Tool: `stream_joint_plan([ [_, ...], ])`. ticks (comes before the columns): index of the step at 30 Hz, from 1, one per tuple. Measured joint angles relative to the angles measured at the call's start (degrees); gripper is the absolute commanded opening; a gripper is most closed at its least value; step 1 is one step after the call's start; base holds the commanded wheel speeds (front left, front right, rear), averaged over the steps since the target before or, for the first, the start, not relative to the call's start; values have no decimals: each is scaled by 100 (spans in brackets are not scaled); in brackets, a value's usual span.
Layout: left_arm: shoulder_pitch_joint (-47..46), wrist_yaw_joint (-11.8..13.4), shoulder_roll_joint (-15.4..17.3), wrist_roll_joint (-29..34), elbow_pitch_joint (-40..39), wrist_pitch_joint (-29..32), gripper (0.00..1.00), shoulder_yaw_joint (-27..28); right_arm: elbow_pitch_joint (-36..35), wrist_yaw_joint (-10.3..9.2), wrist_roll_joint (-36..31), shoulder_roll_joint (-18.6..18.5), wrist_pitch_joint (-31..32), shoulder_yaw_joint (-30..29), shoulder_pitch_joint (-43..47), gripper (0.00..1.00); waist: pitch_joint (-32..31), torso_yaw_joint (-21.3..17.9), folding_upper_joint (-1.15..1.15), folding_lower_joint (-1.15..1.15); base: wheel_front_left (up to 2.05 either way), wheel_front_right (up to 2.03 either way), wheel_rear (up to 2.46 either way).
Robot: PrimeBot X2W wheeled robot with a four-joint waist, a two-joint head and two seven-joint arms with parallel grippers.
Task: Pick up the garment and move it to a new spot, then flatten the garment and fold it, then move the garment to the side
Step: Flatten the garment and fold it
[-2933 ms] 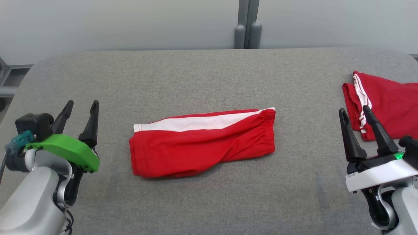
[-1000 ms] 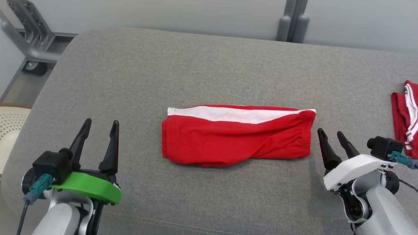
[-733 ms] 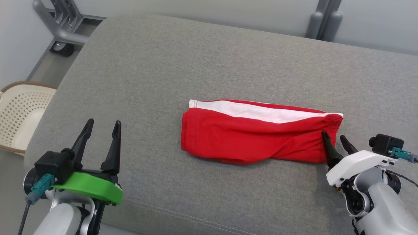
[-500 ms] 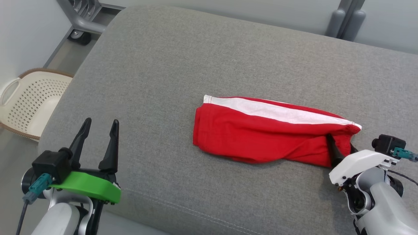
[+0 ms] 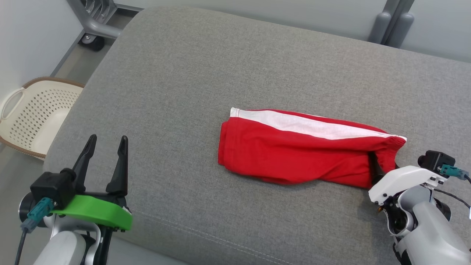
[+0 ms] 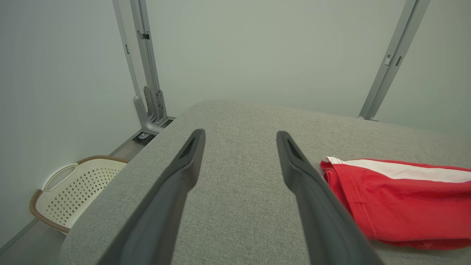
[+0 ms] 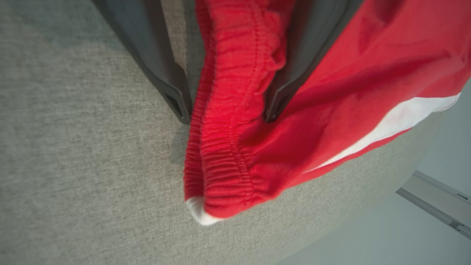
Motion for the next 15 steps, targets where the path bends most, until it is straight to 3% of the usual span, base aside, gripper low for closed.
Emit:
stream_joint_plan([
  [8, 71, 0, 1, 0, -10, 18, 100, -9, 244, 134, 314, 63, 130, -25, -133, 100, -31, -66, 0, 0, 0, 0, 0],
  [13, 71, 0, -2, 1, -24, 18, 100, -42, 364, 458, 527, 64, 290, 62, -229, 100, -49, -60, 0, 0, 0, 0, 0],
  [15, 71, 0, -12, 2, -20, 21, 100, -75, 415, 468, 549, 67, 300, 65, -242, 96, -64, -47, 0, 0, 0, 0, 0],
])
